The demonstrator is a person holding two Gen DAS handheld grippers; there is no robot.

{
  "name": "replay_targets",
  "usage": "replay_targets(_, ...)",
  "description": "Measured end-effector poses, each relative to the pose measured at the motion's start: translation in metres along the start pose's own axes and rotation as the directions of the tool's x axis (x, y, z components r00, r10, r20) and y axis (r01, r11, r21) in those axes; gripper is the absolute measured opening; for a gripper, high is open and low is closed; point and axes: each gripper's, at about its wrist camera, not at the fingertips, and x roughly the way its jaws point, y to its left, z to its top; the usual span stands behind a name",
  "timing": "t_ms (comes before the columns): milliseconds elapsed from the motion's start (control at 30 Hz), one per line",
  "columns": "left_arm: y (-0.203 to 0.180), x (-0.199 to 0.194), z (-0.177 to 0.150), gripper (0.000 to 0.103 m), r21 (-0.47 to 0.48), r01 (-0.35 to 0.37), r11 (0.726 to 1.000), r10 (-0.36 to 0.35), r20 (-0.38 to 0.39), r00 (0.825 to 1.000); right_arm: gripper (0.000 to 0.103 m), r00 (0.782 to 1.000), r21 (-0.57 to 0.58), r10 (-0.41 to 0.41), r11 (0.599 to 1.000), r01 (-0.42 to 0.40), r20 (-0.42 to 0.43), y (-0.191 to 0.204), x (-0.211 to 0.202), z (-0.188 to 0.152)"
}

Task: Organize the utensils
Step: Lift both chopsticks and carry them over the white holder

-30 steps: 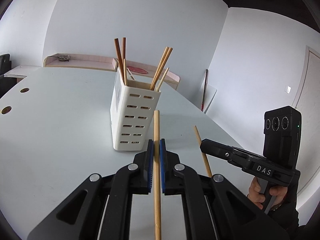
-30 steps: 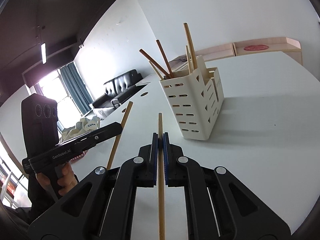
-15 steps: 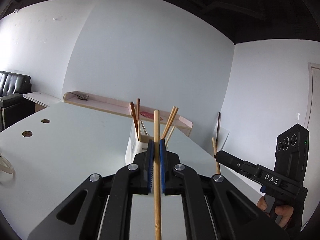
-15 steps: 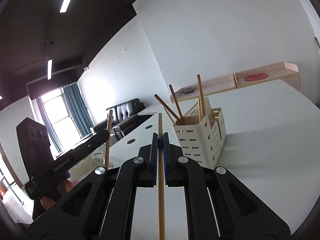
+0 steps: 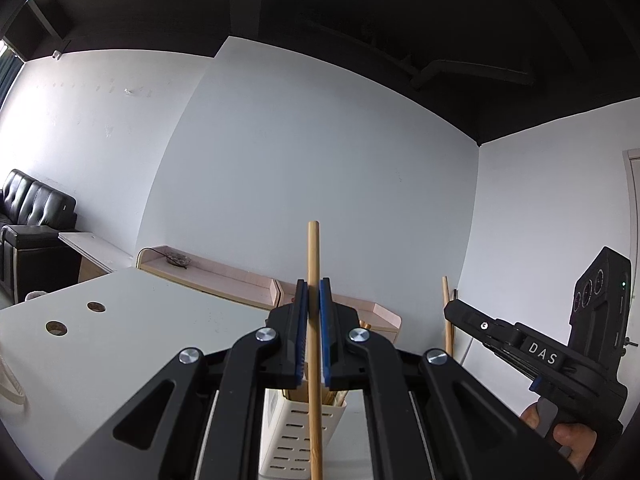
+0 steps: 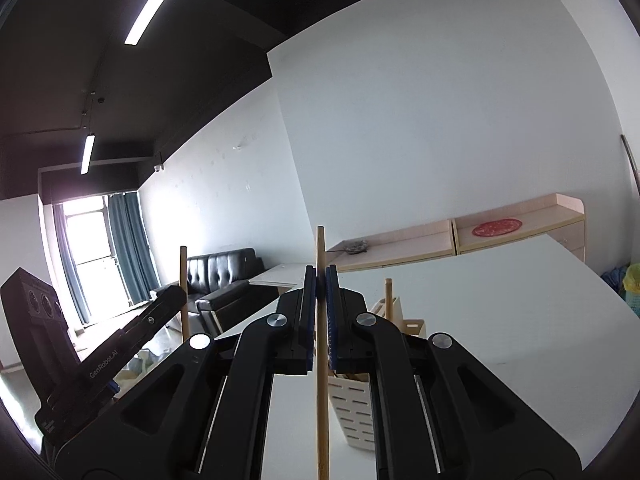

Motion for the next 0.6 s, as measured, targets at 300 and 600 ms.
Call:
replay_targets(300, -0.007, 0.058, 0.013, 0.006, 0.025, -0.005, 1.0, 0.003, 0.074, 0.997, 0.004, 0.997, -0.024, -0.038, 0.999, 0.04, 0.069, -0.016, 0.048, 0.033)
replay_targets(600, 0.01, 0.106, 0.014, 0.006, -0.036, -0.023, 0.999, 0.027, 0.124, 0.992, 0.004, 0.987, 0.018, -0.076, 0.997, 0.074, 0.144, -0.045, 0.098, 0.049)
